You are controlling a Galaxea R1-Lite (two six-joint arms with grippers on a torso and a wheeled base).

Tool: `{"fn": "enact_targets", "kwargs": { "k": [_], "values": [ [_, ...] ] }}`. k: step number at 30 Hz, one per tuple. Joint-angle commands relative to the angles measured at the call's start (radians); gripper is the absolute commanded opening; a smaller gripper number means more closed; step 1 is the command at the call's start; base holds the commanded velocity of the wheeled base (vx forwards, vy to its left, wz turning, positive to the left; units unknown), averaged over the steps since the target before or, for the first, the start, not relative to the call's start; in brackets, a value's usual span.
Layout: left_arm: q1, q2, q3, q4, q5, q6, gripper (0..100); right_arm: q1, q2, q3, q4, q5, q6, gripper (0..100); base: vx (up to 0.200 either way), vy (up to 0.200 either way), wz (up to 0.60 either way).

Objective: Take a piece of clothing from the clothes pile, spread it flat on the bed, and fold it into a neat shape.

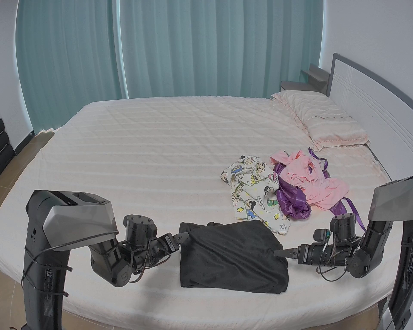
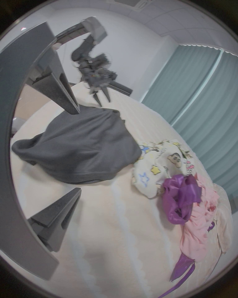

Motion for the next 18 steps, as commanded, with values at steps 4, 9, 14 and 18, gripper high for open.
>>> {"fn": "enact_targets", "kwargs": {
  "k": [4,9,14,18],
  "values": [
    [-0.095,-0.014,0.254,-0.256,-0.098,0.008,100,0.018,0.094,-0.168,-0.047,-0.094,0.170,100,0.000,0.000,0.00],
    [-0.108,0.012,0.275,-0.267,-0.100,0.103,100,0.024,0.137,-0.234,-0.044,-0.118,0.173,100,0.000,0.000,0.00],
    [-0.156,0.015,0.297,-0.265,-0.098,0.123,100,0.023,0.153,-0.249,-0.047,-0.126,0.173,100,0.000,0.000,0.00],
    [-0.167,0.015,0.292,-0.265,-0.098,0.123,100,0.021,0.153,-0.248,-0.047,-0.128,0.175,100,0.000,0.000,0.00]
  ]
}}
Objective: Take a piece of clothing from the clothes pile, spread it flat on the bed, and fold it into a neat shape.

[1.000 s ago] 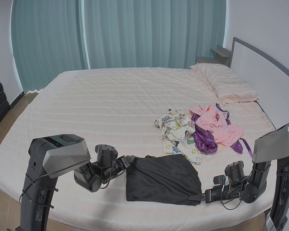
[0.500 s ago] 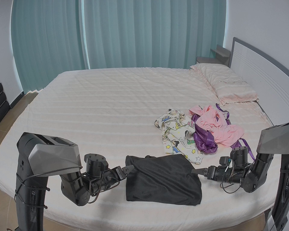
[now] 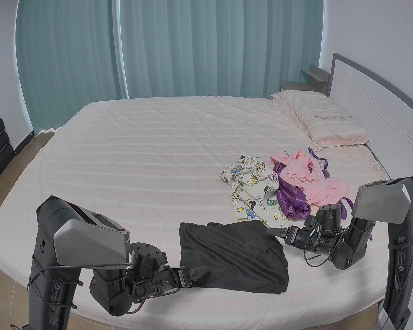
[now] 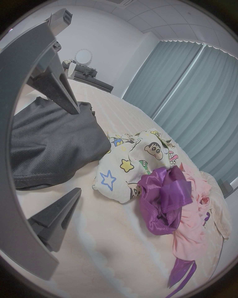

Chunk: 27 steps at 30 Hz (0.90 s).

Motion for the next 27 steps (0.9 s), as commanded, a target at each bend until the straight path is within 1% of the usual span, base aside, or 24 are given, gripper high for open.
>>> {"fn": "enact_targets", "kwargs": {
  "k": [1,5,6,9,11,15,25,26,27],
  "values": [
    [-0.016,0.009,0.003,0.000,0.000,0.000,100,0.000,0.019,-0.005,-0.001,-0.001,0.000,100,0.000,0.000,0.00],
    [-0.021,0.006,0.019,0.000,0.004,0.000,100,0.002,0.037,-0.034,0.000,-0.010,0.000,100,0.000,0.000,0.00],
    [-0.022,0.003,0.045,0.000,0.004,0.001,0,0.002,0.053,-0.052,0.000,-0.021,0.000,100,0.000,0.000,0.00],
    [-0.022,0.000,0.074,0.000,0.004,0.001,0,0.011,0.093,-0.098,0.008,-0.077,0.014,100,0.000,0.000,0.00],
    [-0.022,0.000,0.083,0.000,0.004,0.001,0,0.025,0.108,-0.126,0.013,-0.091,0.021,100,0.000,0.000,0.00],
    [-0.024,-0.003,0.094,0.000,0.004,0.003,0,0.050,0.108,-0.131,0.013,-0.093,0.026,100,0.000,0.000,0.00],
    [-0.028,-0.027,0.140,0.006,0.006,0.004,0,0.054,0.132,-0.157,0.014,-0.094,0.024,100,0.000,0.000,0.00],
    [-0.028,-0.027,0.141,0.006,0.006,0.004,0,0.054,0.134,-0.160,0.014,-0.094,0.024,0,0.000,0.000,0.00],
    [-0.025,-0.027,0.149,0.004,0.006,0.004,0,0.051,0.145,-0.169,0.014,-0.094,0.024,0,0.000,0.000,0.00]
  ]
}}
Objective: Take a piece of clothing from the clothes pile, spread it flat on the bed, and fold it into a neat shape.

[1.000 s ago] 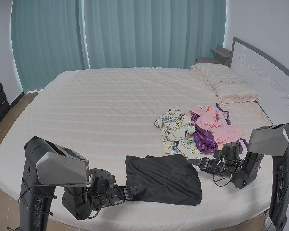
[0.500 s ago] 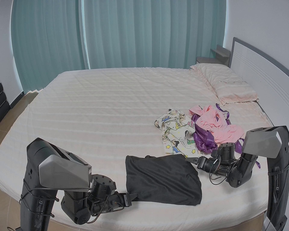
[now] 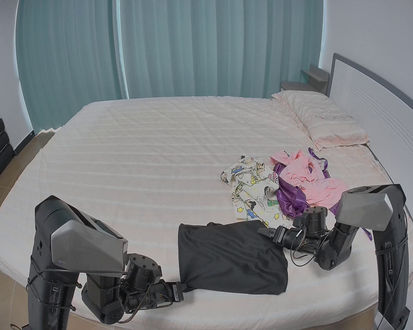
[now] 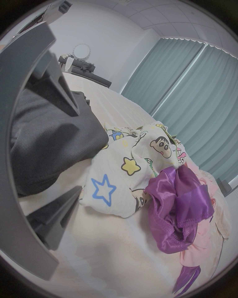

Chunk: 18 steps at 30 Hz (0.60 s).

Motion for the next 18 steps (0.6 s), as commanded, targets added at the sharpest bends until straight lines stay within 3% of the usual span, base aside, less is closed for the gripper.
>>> {"fn": "enact_targets", "kwargs": {
  "k": [1,18],
  "values": [
    [0.003,-0.007,0.016,-0.001,0.001,-0.001,0,-0.002,0.025,-0.020,-0.002,0.001,0.001,0,0.000,0.000,0.00],
    [0.003,-0.010,0.050,-0.006,0.003,-0.001,0,-0.022,0.045,-0.040,-0.086,-0.001,0.000,0,0.000,0.000,0.00]
  ]
}}
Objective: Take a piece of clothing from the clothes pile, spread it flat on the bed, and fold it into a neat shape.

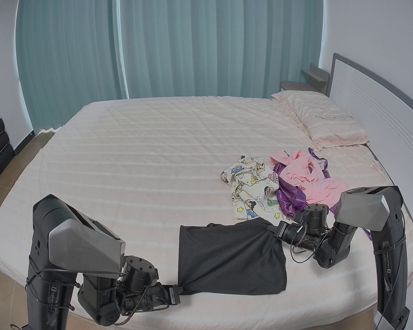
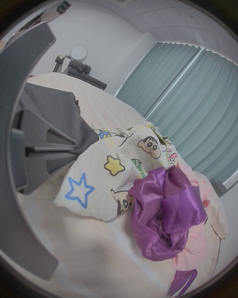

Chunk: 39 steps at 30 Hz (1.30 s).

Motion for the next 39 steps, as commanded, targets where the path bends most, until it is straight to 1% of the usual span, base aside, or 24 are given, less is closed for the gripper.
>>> {"fn": "enact_targets", "kwargs": {
  "k": [1,2,3,4,5,10,13,14,15,17,18,19,22,23,24,25,26,27,30,33,34,35,37,39],
  "values": [
    [-0.001,0.001,0.002,0.001,0.000,-0.001,0,0.000,0.011,0.012,-0.027,-0.001,-0.003,0,0.000,0.000,0.00],
    [-0.001,0.001,0.002,0.001,0.000,-0.001,0,0.001,0.013,0.012,-0.027,-0.001,-0.003,0,0.000,0.000,0.00],
    [-0.002,0.001,0.002,0.001,0.000,-0.001,100,0.001,0.013,0.014,-0.027,-0.001,-0.003,0,0.000,0.000,0.00],
    [-0.001,0.001,0.002,0.001,0.000,-0.001,100,0.001,0.013,0.014,-0.026,0.000,-0.003,0,0.000,0.000,0.00],
    [-0.001,0.001,0.002,0.001,0.000,-0.001,100,0.003,0.013,0.017,-0.024,-0.001,-0.003,100,0.000,0.000,0.00],
    [0.002,0.000,-0.001,-0.002,0.001,-0.004,100,-0.008,-0.032,0.061,-0.030,-0.001,-0.003,100,0.000,0.000,0.00],
    [0.015,-0.022,-0.001,-0.008,0.006,-0.010,100,-0.049,-0.114,0.152,-0.029,0.010,-0.008,100,0.000,0.000,0.00],
    [0.019,-0.028,0.000,-0.008,0.007,-0.013,100,-0.052,-0.127,0.167,-0.027,0.013,-0.008,100,0.000,0.000,0.00],
    [0.038,-0.051,0.002,-0.007,0.006,-0.028,100,-0.062,-0.165,0.228,-0.019,0.028,-0.016,100,0.000,0.000,0.00],
    [0.048,-0.069,0.005,-0.007,0.006,-0.051,100,-0.062,-0.185,0.281,-0.027,0.043,-0.023,100,0.000,0.000,0.00],
    [0.059,-0.083,0.017,-0.008,0.006,-0.089,100,-0.065,-0.206,0.337,-0.027,0.068,-0.043,100,0.000,0.000,0.00],
    [0.064,-0.091,0.022,-0.008,0.006,-0.108,100,-0.065,-0.214,0.366,-0.027,0.085,-0.060,100,0.000,0.000,0.00],
    [0.076,-0.106,0.049,-0.008,0.006,-0.149,100,-0.062,-0.223,0.452,-0.027,0.144,-0.143,100,0.000,0.000,0.00],
    [0.076,-0.106,0.049,-0.008,0.006,-0.149,100,-0.062,-0.223,0.452,-0.027,0.144,-0.143,100,0.000,0.000,0.00],
    [0.084,-0.114,0.074,-0.013,0.006,-0.169,100,-0.058,-0.225,0.498,-0.027,0.181,-0.192,100,0.000,0.000,0.00],
    [0.085,-0.115,0.083,-0.019,0.006,-0.178,100,-0.055,-0.220,0.515,-0.027,0.192,-0.207,100,0.000,0.000,0.00],
    [0.087,-0.115,0.085,-0.022,0.006,-0.183,100,-0.054,-0.219,0.520,-0.027,0.194,-0.212,100,0.000,0.000,0.00],
    [0.094,-0.114,0.100,-0.051,0.004,-0.211,100,-0.039,-0.206,0.524,-0.027,0.195,-0.233,100,0.000,0.000,0.00],
    [0.111,-0.106,0.117,-0.117,0.004,-0.240,100,-0.011,-0.202,0.535,-0.027,0.197,-0.240,100,0.000,0.000,0.00],
    [0.130,-0.092,0.132,-0.166,0.004,-0.241,100,0.024,-0.194,0.549,-0.019,0.192,-0.241,100,0.000,0.000,0.00],
    [0.130,-0.092,0.132,-0.166,0.004,-0.241,100,0.024,-0.194,0.549,-0.019,0.192,-0.241,100,0.000,0.000,0.00],
    [0.137,-0.085,0.134,-0.176,0.004,-0.241,100,0.029,-0.191,0.555,-0.016,0.192,-0.243,0,0.000,0.000,0.00],
    [0.147,-0.083,0.132,-0.176,0.004,-0.241,100,0.030,-0.191,0.566,-0.015,0.192,-0.250,0,0.000,0.000,0.00],
    [0.153,-0.080,0.134,-0.176,0.003,-0.241,100,0.024,-0.191,0.584,-0.012,0.192,-0.289,0,0.000,0.000,0.00]
  ]
}}
